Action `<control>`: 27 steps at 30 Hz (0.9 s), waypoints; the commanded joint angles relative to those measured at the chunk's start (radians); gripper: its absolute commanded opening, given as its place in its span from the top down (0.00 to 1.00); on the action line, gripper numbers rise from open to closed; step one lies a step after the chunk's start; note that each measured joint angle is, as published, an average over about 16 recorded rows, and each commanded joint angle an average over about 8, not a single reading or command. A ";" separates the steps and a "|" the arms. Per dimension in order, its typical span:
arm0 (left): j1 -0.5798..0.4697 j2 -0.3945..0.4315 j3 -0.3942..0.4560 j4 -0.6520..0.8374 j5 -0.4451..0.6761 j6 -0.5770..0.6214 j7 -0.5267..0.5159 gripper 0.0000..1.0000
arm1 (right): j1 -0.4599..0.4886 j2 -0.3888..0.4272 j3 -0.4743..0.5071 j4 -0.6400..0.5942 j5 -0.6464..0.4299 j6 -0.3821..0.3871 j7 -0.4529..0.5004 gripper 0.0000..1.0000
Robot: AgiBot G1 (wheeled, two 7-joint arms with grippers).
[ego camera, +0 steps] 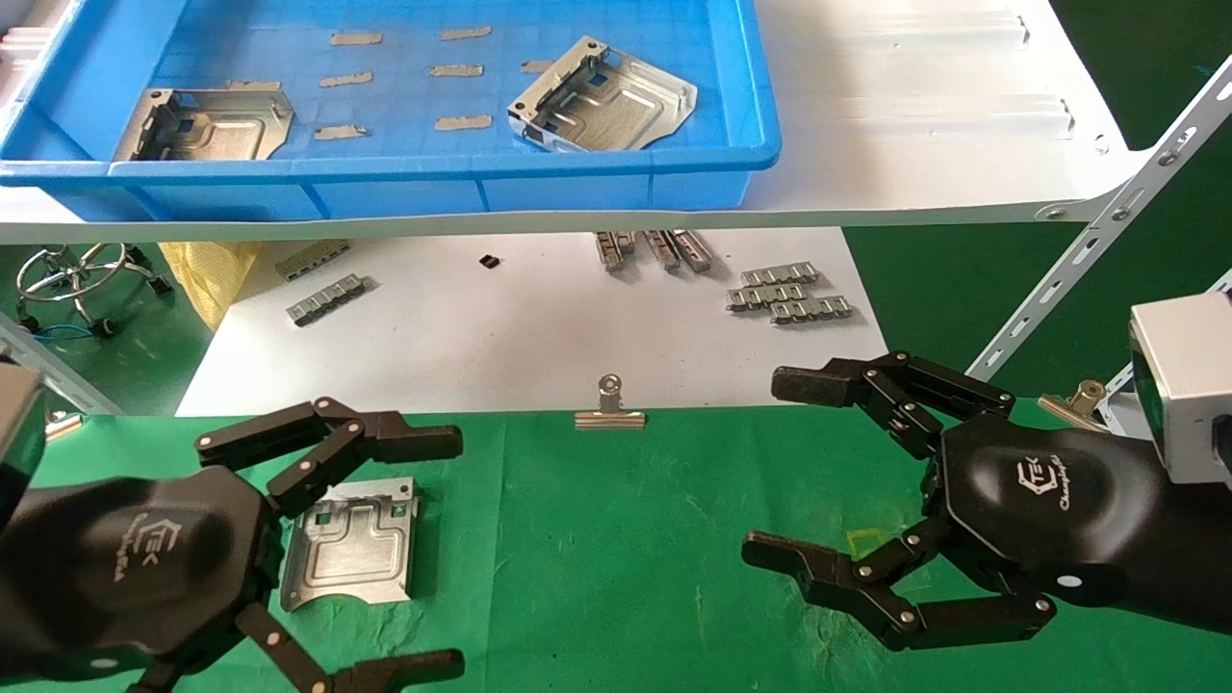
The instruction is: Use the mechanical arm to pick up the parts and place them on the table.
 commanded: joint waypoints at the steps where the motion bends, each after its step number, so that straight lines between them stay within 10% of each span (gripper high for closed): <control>1: 0.004 -0.002 -0.004 -0.009 -0.002 -0.001 -0.003 0.00 | 0.000 0.000 0.000 0.000 0.000 0.000 0.000 0.00; 27: -0.009 0.004 0.008 0.023 0.004 0.001 0.009 0.00 | 0.000 0.000 0.000 0.000 0.000 0.000 0.000 0.00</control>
